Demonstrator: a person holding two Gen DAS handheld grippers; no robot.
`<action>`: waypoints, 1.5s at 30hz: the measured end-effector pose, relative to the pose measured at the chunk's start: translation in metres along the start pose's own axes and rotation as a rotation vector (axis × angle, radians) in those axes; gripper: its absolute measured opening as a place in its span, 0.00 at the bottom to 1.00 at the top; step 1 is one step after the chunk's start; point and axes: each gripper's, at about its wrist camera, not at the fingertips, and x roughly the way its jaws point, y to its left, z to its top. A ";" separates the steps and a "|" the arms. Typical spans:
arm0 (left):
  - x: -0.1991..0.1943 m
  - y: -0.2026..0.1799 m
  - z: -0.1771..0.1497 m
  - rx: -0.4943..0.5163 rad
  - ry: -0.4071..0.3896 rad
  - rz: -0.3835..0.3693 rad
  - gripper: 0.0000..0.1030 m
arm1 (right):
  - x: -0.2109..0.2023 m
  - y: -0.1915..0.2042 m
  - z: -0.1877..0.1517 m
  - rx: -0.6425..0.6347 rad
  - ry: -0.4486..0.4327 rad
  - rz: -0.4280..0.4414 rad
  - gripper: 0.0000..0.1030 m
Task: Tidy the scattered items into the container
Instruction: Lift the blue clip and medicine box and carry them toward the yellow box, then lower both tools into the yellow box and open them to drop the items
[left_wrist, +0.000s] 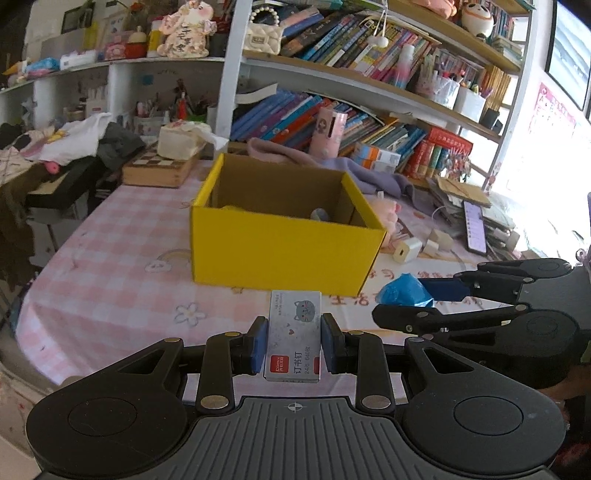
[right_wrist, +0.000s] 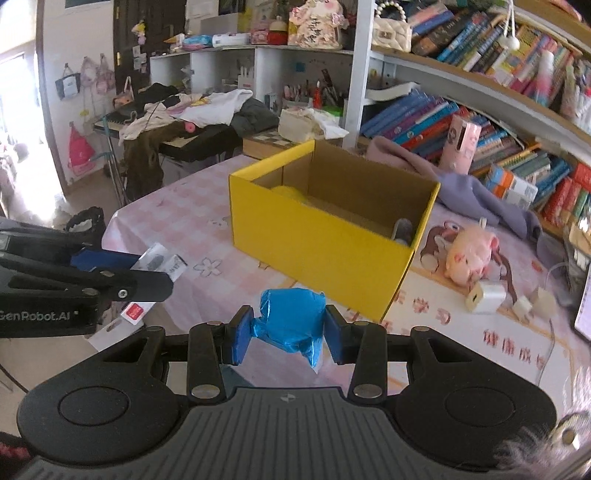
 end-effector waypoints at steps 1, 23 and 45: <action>0.004 -0.002 0.003 0.005 -0.002 -0.005 0.28 | 0.002 -0.003 0.003 -0.008 -0.007 -0.004 0.38; 0.103 -0.019 0.121 0.139 -0.064 0.044 0.28 | 0.076 -0.104 0.079 0.017 -0.111 -0.001 0.37; 0.242 0.015 0.174 0.225 0.189 0.144 0.28 | 0.200 -0.139 0.120 -0.134 0.016 0.074 0.37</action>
